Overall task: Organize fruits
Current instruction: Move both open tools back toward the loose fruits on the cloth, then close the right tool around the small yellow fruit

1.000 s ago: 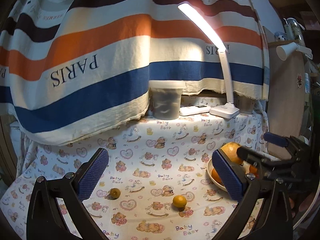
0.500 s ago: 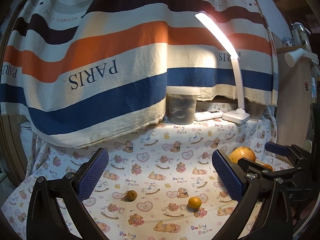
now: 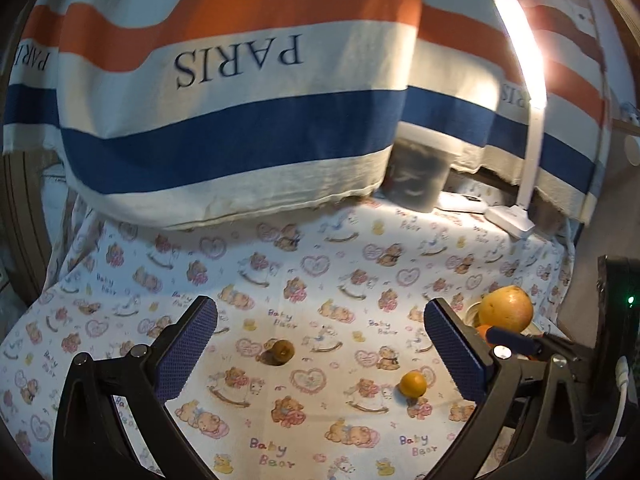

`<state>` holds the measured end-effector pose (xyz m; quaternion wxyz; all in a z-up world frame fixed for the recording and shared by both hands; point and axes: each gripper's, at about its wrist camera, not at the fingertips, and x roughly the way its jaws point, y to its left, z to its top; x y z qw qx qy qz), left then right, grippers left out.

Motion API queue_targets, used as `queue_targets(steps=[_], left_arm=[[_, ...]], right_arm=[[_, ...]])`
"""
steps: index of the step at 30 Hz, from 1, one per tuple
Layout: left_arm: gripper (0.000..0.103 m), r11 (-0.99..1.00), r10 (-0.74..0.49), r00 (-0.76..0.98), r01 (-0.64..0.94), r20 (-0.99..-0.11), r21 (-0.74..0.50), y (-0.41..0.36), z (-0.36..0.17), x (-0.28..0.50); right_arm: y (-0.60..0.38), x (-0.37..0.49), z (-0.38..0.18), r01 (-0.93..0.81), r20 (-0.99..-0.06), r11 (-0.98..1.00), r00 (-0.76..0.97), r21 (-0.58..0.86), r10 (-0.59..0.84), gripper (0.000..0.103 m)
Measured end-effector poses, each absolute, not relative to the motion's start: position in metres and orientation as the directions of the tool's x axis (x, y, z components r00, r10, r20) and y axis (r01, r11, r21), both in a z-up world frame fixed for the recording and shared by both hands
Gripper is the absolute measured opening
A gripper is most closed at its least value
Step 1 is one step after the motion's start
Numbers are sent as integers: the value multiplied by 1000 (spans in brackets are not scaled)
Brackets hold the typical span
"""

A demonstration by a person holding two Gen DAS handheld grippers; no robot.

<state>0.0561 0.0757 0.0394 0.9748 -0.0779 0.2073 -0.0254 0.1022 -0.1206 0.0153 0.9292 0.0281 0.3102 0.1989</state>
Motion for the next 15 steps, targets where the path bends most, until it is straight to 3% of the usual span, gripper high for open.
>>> queue_targets(steps=[2,4,6,15], left_arm=[[103,986,-71,913,4,-402,-164,77,37,57],[103,986,-70,912,2,-404,-167,77,36,57],[103,987,-68,911,2,-408,-160,75,36,58],[103,983,-81,904,3,-421,-182,76,33,61]], right_arm=[[-115,107,10,-362,-583,915,710,178,394,67],[-107,112,2,-375,-612,911,684,171,396,52],[-102,117,-6,-381,-643,906,650,184,404,48],[-98,140,-30,-367,-726,903,556,223,405,47]])
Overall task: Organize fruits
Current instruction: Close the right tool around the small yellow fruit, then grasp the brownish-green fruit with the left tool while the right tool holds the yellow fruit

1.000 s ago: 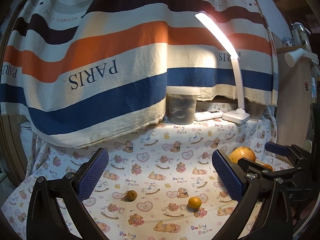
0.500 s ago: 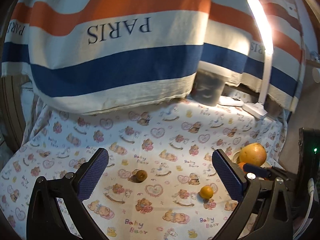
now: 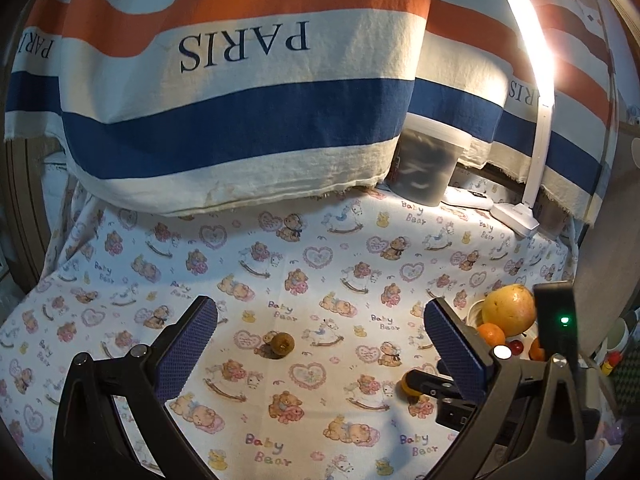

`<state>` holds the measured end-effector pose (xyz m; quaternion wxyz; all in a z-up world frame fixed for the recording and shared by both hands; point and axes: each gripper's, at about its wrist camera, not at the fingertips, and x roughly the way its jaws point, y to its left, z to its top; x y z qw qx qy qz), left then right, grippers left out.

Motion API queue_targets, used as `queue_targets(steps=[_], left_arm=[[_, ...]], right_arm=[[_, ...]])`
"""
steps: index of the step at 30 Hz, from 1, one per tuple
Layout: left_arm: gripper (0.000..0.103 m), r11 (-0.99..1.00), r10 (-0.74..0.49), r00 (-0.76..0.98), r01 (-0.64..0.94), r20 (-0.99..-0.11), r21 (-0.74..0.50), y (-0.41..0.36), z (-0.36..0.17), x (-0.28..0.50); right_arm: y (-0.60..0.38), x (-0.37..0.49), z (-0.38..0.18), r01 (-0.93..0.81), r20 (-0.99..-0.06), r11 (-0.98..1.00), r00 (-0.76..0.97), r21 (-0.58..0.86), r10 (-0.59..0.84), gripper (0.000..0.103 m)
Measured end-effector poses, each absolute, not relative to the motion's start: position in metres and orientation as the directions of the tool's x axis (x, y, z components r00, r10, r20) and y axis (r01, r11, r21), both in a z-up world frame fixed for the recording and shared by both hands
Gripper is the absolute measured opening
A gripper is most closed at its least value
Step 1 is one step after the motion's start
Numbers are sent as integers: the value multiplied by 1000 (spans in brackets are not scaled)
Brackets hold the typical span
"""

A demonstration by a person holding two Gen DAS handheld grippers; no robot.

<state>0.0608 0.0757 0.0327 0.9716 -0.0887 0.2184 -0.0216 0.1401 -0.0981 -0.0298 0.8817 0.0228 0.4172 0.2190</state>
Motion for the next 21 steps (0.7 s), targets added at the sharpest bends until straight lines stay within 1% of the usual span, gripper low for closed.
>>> queue_targets(steps=[2,4,6,8,11,13,16,19,21], left_arm=[[103,985,-73,903,-1,-424,-173,74,32,61],[103,986,-72,901,0,-429,-167,73,30,62],[103,987,-74,899,3,-433,-162,71,29,63],[103,989,-66,900,1,-432,-151,70,29,63],[103,989,-52,904,-11,-424,-145,70,30,62],[103,990,-44,906,-18,-421,-142,71,31,62],[103,991,-24,904,-35,-427,-131,72,29,64],[103,993,1,896,-54,-444,-109,74,23,71],[102,993,10,879,-63,-477,-95,77,16,80]], right_arm=[[-98,145,-35,-369,-735,898,536,240,416,44],[-99,149,-39,-369,-744,893,515,256,426,37],[-96,150,-41,-373,-748,895,513,246,420,36],[-93,150,-43,-379,-753,896,513,232,412,30],[-95,147,-40,-360,-738,907,547,217,394,29],[-99,144,-36,-342,-710,921,602,187,367,29],[-107,137,-29,-306,-635,943,705,131,317,29],[-120,135,-22,-256,-576,955,762,152,296,29],[-131,130,-13,-213,-509,966,821,145,258,29]])
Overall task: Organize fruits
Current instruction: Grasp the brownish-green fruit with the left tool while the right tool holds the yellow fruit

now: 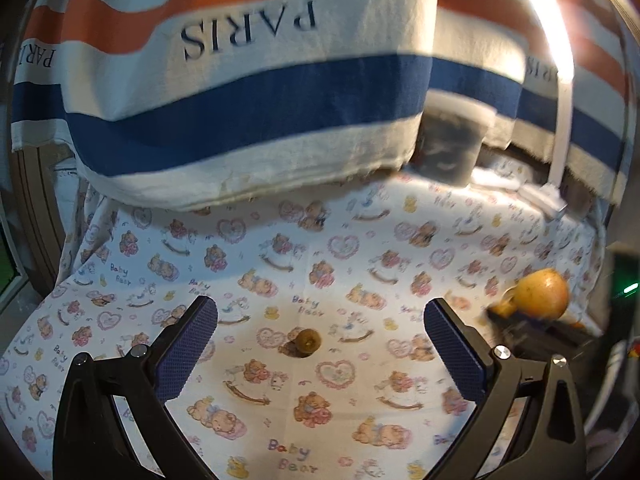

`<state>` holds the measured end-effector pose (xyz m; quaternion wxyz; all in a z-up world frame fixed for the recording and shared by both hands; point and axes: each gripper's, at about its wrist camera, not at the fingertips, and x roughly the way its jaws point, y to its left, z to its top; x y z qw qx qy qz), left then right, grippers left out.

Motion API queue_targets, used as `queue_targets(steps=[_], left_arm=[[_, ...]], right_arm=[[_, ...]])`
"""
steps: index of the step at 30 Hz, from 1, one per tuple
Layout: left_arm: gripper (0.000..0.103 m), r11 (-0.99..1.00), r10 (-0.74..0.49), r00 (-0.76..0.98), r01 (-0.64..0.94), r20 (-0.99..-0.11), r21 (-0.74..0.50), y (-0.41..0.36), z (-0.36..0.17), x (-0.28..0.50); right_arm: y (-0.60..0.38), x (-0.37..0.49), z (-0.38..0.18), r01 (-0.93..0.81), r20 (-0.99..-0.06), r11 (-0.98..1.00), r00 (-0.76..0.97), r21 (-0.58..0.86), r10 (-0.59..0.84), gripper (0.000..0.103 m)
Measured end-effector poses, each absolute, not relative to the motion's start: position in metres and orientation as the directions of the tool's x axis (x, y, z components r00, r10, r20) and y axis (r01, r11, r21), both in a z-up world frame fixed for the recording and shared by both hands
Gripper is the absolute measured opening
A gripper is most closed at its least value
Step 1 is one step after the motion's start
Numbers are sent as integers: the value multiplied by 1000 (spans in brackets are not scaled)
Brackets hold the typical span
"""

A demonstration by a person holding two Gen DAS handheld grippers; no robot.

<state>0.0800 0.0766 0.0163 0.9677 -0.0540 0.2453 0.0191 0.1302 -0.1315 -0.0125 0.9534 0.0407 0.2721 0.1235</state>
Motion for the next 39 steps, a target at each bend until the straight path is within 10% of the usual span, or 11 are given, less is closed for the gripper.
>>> queue_targets(steps=[9,19,25,39], left_arm=[[63,978,-44,793,-89,-607,-187,101,-15,121],[49,992,-13,712,-78,-702,-99,83,-32,160],[23,991,-49,684,-59,-728,-122,81,-47,167],[26,997,-36,639,-27,-768,-69,67,-54,169]], right_arm=[[-138,134,-7,-159,-500,982,845,105,190,29],[-141,145,-13,-71,-565,993,818,93,111,29],[-138,143,-12,-88,-556,994,824,71,112,29],[-134,140,-10,-97,-545,995,832,39,102,29]])
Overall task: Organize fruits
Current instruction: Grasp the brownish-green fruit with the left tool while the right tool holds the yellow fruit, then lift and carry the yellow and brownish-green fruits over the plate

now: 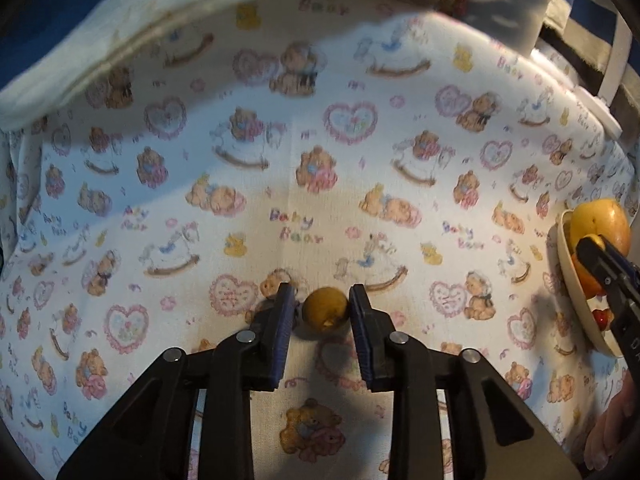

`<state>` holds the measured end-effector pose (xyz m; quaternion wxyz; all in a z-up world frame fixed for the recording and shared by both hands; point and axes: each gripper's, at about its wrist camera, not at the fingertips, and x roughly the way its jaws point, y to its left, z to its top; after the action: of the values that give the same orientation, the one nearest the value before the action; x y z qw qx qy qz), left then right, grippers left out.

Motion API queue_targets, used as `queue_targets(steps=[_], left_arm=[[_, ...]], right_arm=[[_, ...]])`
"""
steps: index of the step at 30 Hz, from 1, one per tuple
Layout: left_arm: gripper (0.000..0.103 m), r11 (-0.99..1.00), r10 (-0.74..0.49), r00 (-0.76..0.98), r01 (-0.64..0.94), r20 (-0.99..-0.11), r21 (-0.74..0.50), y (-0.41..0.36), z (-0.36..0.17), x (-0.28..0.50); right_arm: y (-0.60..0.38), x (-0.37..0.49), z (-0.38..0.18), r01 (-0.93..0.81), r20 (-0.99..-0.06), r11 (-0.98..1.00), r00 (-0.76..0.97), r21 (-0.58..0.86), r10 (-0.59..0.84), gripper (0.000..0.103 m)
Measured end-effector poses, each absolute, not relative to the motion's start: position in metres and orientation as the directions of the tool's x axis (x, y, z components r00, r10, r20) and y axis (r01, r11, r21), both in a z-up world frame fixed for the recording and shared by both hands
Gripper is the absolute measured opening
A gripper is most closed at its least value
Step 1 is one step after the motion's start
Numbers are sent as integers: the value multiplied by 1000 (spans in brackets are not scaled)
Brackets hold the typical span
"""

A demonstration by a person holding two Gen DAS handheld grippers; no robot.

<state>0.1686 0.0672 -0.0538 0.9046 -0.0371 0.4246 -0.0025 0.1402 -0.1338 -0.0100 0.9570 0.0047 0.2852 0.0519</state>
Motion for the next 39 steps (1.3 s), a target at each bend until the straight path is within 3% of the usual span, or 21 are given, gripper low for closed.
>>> queue_targets(steps=[7,11,17,28,36,39], left_arm=[[23,996,-44,690,-23,-723,-83,71,-44,158],[23,994,-102,808,55,-581,-98,67,-22,132],[23,996,-86,922,85,-378,-19,46,-5,93],[23,997,-68,940,76,-334,9,41,3,84],[23,994,-84,975,96,-207,47,16,26,47],[23,985,-145,960,162,-238,57,-7,30,45]], right_arm=[[-135,141,-10,-95,-550,995,829,41,102,29],[-136,139,-9,-111,-538,992,834,51,121,29],[-139,126,-3,-138,-472,988,867,74,156,29],[-141,119,1,-131,-436,988,887,77,151,29],[-162,89,17,-113,-355,992,927,47,122,29],[-186,68,28,-117,-324,992,938,44,125,29]])
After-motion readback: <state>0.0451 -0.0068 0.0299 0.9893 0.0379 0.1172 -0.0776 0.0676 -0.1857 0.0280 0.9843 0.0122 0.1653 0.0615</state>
